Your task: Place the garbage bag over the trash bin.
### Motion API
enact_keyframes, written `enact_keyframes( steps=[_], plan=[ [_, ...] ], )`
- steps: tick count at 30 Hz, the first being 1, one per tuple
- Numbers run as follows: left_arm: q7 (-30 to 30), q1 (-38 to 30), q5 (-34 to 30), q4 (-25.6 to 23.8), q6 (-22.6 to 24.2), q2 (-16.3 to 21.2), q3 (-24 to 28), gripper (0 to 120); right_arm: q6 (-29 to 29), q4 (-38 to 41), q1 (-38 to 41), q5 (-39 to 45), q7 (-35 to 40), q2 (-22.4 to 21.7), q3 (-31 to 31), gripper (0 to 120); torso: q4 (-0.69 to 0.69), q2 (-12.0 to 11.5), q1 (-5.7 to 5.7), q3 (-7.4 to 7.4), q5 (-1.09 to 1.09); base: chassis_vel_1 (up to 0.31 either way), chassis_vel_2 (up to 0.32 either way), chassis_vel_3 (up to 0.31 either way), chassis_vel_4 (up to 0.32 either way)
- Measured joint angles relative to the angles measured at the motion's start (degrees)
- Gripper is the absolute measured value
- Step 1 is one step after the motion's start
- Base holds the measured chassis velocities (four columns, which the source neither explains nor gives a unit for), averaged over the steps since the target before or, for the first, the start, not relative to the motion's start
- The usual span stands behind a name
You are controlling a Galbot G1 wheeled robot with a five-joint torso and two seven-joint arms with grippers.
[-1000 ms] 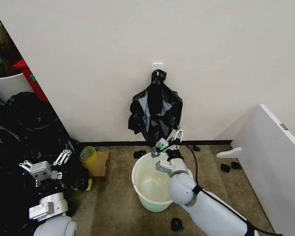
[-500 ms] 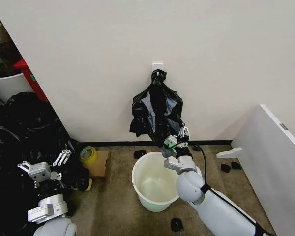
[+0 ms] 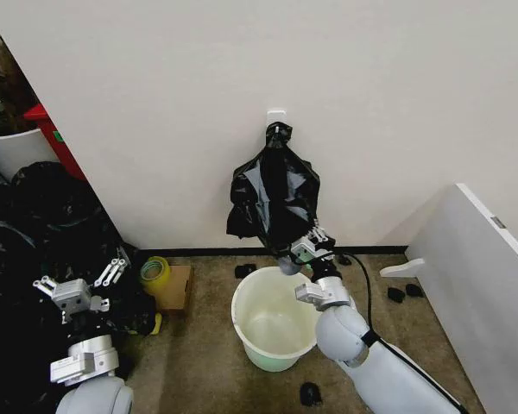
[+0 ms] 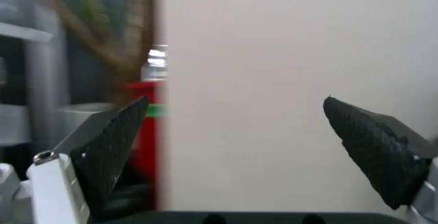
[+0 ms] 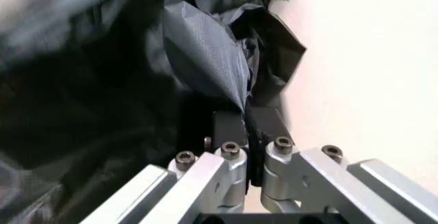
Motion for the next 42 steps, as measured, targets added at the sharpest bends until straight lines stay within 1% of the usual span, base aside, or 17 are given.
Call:
enact_keyframes(
  steps=[1,2,4,5,6,9,10,11,14,15,19,20,23,29,34,41,42],
  plan=[
    [3.83,-0.94,-5.55,0.3,-0.97,2.06,0.66,100,1.57,0.85,0.0,3.8,-0.56,0.15,-0.17,0,0.0,0.0,0.0,0.0,0.0,0.0,0.0,0.0,0.0],
    [3.83,-0.94,-5.55,0.3,-0.97,2.06,0.66,100,1.57,0.85,0.0,3.8,-0.56,0.15,-0.17,0,0.0,0.0,0.0,0.0,0.0,0.0,0.0,0.0,0.0],
    [11.31,-3.53,-16.65,1.56,-2.32,7.93,3.53,100,4.87,2.29,0.18,11.84,-2.08,0.46,-0.44,0,0.01,0.0,0.0,0.0,0.01,0.0,0.0,0.0,0.0],
    [14.22,-5.16,-19.91,2.71,-2.53,11.19,4.99,100,6.19,2.72,0.35,14.55,-2.71,0.65,-0.45,0,0.02,0.0,0.0,0.0,-0.03,0.0,0.0,0.0,0.0],
    [14.22,-5.16,-19.91,2.71,-2.53,11.19,4.99,100,6.19,2.72,0.35,14.55,-2.71,0.65,-0.45,0,0.02,0.0,0.0,0.0,-0.03,0.0,0.0,0.0,0.0],
    [19.75,-11.58,-24.79,6.95,-1.75,20.62,10.63,100,8.29,3.1,0.59,17.55,-3.7,1.35,-0.34,0,-0.03,0.0,0.0,0.0,0.02,0.0,0.0,0.0,0.0],
    [19.75,-11.58,-24.79,6.95,-1.75,20.62,10.63,100,8.29,3.1,0.59,17.55,-3.7,1.35,-0.34,0,-0.03,0.0,0.0,0.0,0.02,0.0,0.0,0.0,0.0],
    [20.16,-14.13,-25.81,8.33,-0.48,22.81,12.81,100,8.73,3.11,0.61,17.65,-3.95,1.61,-0.31,0,-0.01,0.0,0.0,0.0,0.01,0.0,0.0,0.0,0.0],
    [19.85,-21.51,-27.58,11.64,3.93,25.58,18.8,100,9.14,3.16,0.58,17.48,-4.18,2.09,-0.32,0,0.0,0.0,0.0,0.01,0.0,0.0,0.0,0.0,0.0],
    [19.85,-21.51,-27.58,11.64,3.93,25.58,18.8,100,9.14,3.16,0.58,17.48,-4.18,2.09,-0.32,0,0.0,0.0,0.0,0.01,0.0,0.0,0.0,0.0,0.0],
    [14.11,-30.98,-24.78,14.84,10.9,26.3,27.3,100,9.14,3.22,0.59,16.92,-4.4,2.47,-0.29,0,-0.01,0.0,0.0,0.01,0.01,0.0,0.0,0.0,0.0],
    [14.11,-30.98,-24.78,14.84,10.9,26.3,27.3,100,9.14,3.22,0.59,16.92,-4.4,2.47,-0.29,0,-0.01,0.0,0.0,0.01,0.01,0.0,0.0,0.0,0.0],
    [11.37,-36.11,-23.77,17.35,13.78,25.68,32.5,100,9.12,2.9,0.53,16.13,-4.64,2.88,-0.14,0,-0.02,0.0,0.0,0.01,0.03,0.0,0.0,0.0,0.0],
    [10.89,-39.27,-24.03,20.12,16.38,24.03,35.55,95,9.09,2.59,0.29,15.17,-4.8,3.22,0.03,0,0.01,0.0,0.0,0.0,0.03,0.0,0.0,0.0,0.0],
    [10.16,-40.26,-23.62,21.71,17.76,21.38,36.32,76,9.1,2.72,-0.06,14.53,-4.99,3.36,0.33,0,0.0,0.0,0.0,0.0,0.02,0.0,0.0,0.0,0.0],
    [9.98,-39.64,-22.9,21.84,17.82,20.67,35.56,48,9.07,2.78,-0.59,13.73,-5.13,3.76,0.12,0,0.0,0.0,0.0,0.0,0.02,0.0,0.0,0.0,0.0],
    [9.98,-39.64,-22.9,21.84,17.82,20.67,35.56,48,9.07,2.78,-0.59,13.73,-5.13,3.76,0.12,0,0.0,0.0,0.0,0.0,0.02,0.0,0.0,0.0,0.0]
  ],
)
